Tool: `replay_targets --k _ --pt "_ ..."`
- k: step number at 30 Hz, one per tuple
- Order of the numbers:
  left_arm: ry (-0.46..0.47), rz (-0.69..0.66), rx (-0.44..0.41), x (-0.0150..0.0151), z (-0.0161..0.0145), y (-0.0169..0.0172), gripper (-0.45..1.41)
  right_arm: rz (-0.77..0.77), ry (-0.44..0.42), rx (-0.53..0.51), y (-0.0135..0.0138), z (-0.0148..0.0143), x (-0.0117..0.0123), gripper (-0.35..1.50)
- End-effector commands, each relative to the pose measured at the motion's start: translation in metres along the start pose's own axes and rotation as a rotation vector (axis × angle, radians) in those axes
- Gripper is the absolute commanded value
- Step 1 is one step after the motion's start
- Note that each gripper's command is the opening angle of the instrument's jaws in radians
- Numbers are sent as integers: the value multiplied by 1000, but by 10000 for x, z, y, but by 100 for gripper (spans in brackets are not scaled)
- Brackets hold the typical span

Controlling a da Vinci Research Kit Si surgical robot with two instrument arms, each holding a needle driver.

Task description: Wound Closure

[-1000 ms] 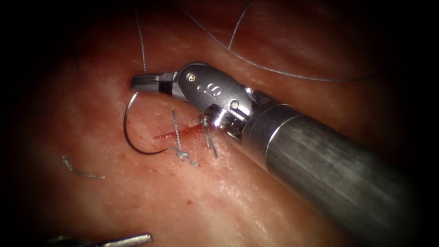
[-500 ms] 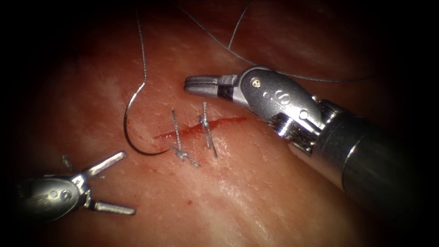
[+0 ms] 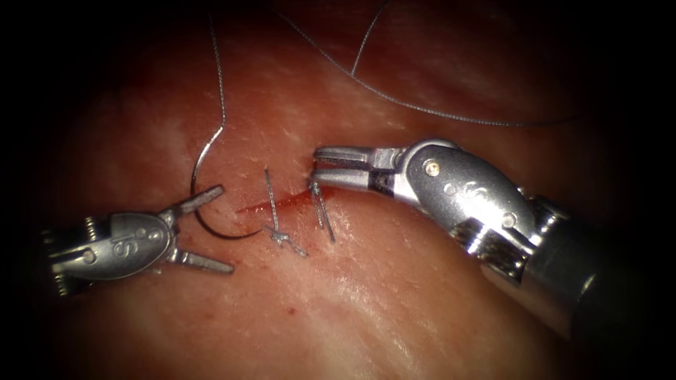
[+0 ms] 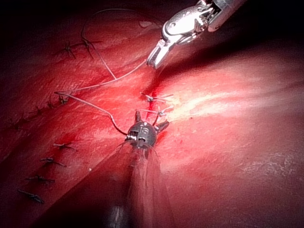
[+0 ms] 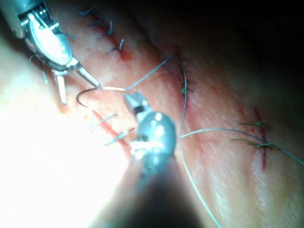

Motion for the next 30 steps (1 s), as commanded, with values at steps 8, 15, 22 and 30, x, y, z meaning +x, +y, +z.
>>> replay_targets --k 8,15,22,30 --pt "-44 -3 -88 -2 22 6 41 -13 1 -1 -4 4 -11 27" --pt "-91 3 -124 -3 24 4 37 -17 1 -2 -7 6 -14 27" --pt "-100 -22 -132 -7 22 0 15 -12 3 -8 -13 6 -19 27" --pt "-97 -19 -138 -11 26 -8 -27 -13 1 -5 -15 5 -20 27"
